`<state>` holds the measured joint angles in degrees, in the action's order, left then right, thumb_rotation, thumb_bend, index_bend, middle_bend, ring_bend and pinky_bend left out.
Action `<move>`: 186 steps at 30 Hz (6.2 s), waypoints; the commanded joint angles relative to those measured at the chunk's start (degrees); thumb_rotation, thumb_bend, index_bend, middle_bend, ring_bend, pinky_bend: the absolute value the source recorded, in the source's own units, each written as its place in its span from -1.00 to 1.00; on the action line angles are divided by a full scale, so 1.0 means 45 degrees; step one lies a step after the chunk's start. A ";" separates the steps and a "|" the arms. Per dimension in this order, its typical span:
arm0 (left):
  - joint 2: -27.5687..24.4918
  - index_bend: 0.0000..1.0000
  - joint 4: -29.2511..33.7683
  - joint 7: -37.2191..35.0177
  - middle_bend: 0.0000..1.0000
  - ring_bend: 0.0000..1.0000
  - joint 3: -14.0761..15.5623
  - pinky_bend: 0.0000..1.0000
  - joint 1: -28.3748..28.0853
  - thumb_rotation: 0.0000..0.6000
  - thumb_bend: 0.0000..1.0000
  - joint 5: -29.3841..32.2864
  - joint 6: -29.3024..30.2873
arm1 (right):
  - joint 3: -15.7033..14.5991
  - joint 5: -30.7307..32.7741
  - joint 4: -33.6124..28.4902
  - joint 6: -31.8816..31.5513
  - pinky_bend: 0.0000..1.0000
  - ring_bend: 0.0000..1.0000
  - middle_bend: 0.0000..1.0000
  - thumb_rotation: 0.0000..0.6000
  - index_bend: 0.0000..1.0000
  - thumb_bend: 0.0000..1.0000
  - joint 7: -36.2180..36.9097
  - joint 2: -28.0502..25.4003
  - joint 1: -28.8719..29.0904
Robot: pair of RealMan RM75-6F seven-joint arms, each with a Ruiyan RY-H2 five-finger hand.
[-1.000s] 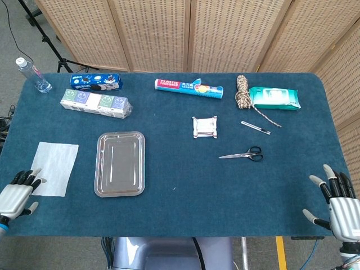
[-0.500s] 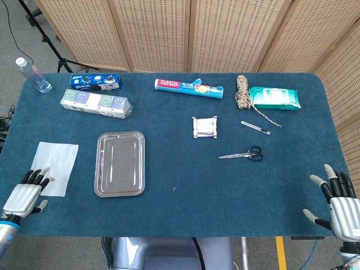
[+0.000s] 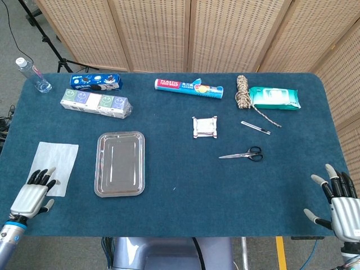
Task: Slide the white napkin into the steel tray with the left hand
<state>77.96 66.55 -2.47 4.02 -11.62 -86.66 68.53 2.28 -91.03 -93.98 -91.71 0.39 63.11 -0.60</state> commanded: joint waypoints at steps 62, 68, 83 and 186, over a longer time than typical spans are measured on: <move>0.0985 -0.06 -0.0825 0.0788 -1.00 -1.00 -0.0013 -1.00 -0.0065 1.00 -0.25 -0.0115 0.0306 | 0.0060 -0.0069 0.0028 -0.0220 -1.00 -1.00 -1.00 1.00 -0.59 -0.89 0.0220 -0.0023 -0.0080; 0.1048 -0.06 -0.0886 0.0924 -1.00 -1.00 0.0006 -1.00 -0.0073 1.00 -0.23 -0.0123 0.0285 | 0.0060 -0.0083 0.0028 -0.0244 -1.00 -1.00 -1.00 1.00 -0.59 -0.89 0.0235 -0.0026 -0.0089; 0.1193 0.35 -0.0948 0.0842 -1.00 -1.00 -0.0111 -1.00 -0.0031 1.00 -0.18 -0.0122 0.0564 | 0.0049 -0.0120 0.0027 -0.0266 -1.00 -1.00 -1.00 1.00 -0.59 -0.89 0.0243 -0.0028 -0.0100; 0.3864 0.56 0.7325 0.9476 -1.00 -1.00 -0.2293 -1.00 -0.2424 1.00 -0.14 0.4953 0.1532 | 0.0173 -0.0159 0.0132 -0.0889 -1.00 -1.00 -1.00 1.00 -0.59 -0.89 0.1261 -0.0422 -0.0422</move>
<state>94.62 98.88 38.90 -6.35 -22.66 -65.40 74.71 3.06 -91.74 -93.39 -95.70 6.05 61.22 -2.49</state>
